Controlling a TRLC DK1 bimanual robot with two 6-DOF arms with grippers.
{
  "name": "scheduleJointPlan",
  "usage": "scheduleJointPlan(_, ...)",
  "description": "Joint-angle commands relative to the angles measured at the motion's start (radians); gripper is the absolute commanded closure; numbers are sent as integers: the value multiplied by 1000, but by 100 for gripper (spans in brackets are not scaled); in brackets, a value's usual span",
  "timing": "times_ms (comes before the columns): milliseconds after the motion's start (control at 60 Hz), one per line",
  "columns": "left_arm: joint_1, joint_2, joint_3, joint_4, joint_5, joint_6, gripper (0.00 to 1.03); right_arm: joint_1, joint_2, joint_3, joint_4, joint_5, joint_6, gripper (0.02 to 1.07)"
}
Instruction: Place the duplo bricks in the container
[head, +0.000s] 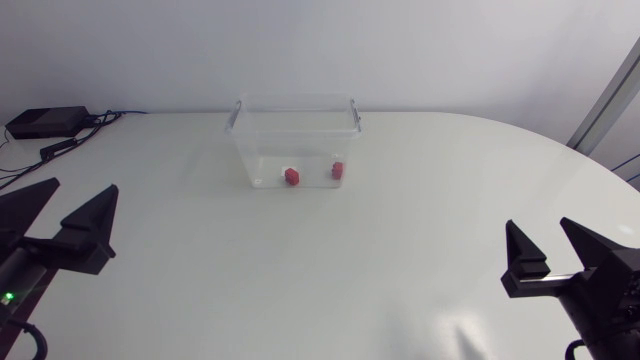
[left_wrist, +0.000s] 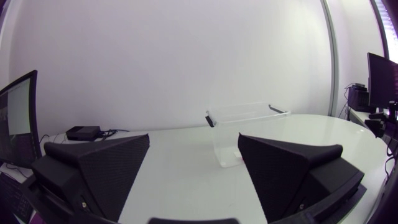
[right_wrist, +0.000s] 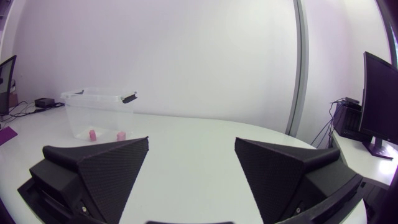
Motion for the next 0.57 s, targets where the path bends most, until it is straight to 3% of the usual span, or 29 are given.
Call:
scheduleJointPlan(0, 20, -34, -58, 24, 11, -26, 4, 4, -4, -20, 14, 6, 23, 7)
scheduleJointPlan(400, 103, -183, -273, 86, 38, -76, 4, 15, -2, -20, 18, 14, 48, 7)
scheduleJointPlan(550, 105, -187, -278, 88, 38, -77, 4, 15, -2, -20, 18, 14, 49, 7)
